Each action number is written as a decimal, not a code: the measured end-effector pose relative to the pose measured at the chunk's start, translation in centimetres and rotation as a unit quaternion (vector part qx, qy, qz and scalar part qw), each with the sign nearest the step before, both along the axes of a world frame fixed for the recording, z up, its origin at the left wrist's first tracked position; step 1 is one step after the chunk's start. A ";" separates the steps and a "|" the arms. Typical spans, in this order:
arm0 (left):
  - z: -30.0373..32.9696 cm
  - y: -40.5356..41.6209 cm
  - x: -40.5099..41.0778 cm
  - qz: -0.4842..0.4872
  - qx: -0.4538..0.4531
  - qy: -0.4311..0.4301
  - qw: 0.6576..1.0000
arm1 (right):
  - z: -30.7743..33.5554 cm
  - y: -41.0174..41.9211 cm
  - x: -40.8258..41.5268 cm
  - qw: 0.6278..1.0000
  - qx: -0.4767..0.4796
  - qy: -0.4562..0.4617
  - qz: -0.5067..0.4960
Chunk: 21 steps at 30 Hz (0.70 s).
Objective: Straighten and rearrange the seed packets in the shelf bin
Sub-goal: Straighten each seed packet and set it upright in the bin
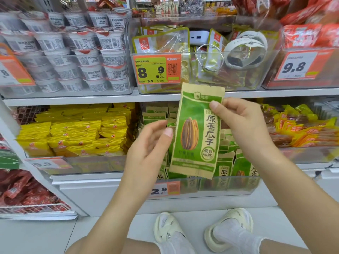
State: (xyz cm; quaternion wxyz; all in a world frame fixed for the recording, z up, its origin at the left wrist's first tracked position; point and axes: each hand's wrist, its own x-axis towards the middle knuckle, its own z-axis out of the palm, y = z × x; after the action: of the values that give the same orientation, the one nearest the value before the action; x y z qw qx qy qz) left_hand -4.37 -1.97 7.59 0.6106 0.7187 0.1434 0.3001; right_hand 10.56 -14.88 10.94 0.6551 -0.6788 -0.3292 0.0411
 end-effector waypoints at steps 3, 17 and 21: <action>1.0 -1.7 -0.3 -0.114 -0.098 0.044 0.988 | -0.7 -1.2 -1.7 1.000 0.010 0.018 0.016; -3.8 -6.9 -3.6 -0.140 -0.212 0.021 0.967 | -5.4 -7.9 -9.0 0.971 0.031 0.238 0.009; -4.7 -7.8 -3.9 -0.132 -0.245 0.044 0.960 | -8.0 -8.9 -10.7 0.951 0.010 0.306 0.050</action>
State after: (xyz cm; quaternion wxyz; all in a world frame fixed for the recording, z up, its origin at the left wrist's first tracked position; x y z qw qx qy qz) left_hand -8.22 -9.80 2.86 0.7953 0.5721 0.1428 0.1410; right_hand -0.17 -23.80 2.98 0.7281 -0.6099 -0.1465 0.2762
